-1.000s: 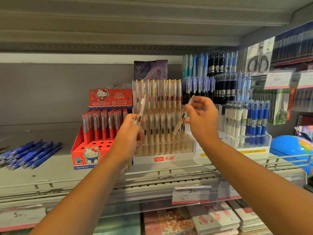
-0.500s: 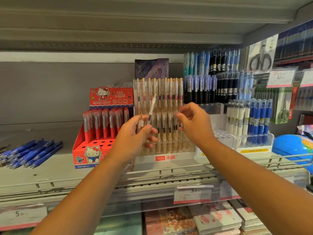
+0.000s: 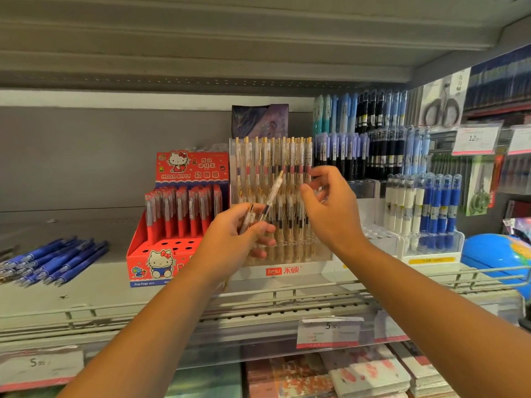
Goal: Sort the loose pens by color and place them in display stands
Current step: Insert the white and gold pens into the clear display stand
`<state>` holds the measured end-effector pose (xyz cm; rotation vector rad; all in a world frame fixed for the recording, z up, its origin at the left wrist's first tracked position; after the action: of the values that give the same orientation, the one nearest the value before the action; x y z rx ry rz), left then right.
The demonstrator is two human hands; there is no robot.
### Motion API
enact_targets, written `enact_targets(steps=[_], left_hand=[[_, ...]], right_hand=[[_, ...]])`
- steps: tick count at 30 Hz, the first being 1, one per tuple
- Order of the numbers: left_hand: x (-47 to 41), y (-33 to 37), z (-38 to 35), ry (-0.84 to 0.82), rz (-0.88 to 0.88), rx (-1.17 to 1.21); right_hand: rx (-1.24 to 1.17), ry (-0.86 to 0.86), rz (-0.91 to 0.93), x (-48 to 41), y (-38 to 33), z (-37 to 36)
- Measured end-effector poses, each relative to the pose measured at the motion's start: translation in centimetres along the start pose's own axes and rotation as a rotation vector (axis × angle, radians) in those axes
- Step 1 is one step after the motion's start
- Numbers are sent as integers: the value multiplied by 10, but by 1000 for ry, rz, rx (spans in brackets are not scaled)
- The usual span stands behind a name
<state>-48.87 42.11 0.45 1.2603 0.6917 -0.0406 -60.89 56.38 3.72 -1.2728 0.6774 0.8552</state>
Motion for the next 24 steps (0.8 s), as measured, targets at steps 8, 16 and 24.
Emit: enact_targets(steps=[8,16,24], left_hand=[[0,0,0,-40,-34,-7],[-1,-1,-1,-52,-1,6],[-3,-2,1,28,-40,-159]], right_hand=[[-419,-169,-200,9,-35,-19],[-516,-136,-312,9,-29,-18],[-506,-52,-321,3,-18,-8]])
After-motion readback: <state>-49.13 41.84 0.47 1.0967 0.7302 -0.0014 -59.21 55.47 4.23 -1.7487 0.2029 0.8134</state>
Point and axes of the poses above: each hand's wrist, its own x-axis away from the middle knuckle, its own z-axis out of the back of the hand, y = z × x, the point moved 3 cm from there along -x, towards the middle knuckle
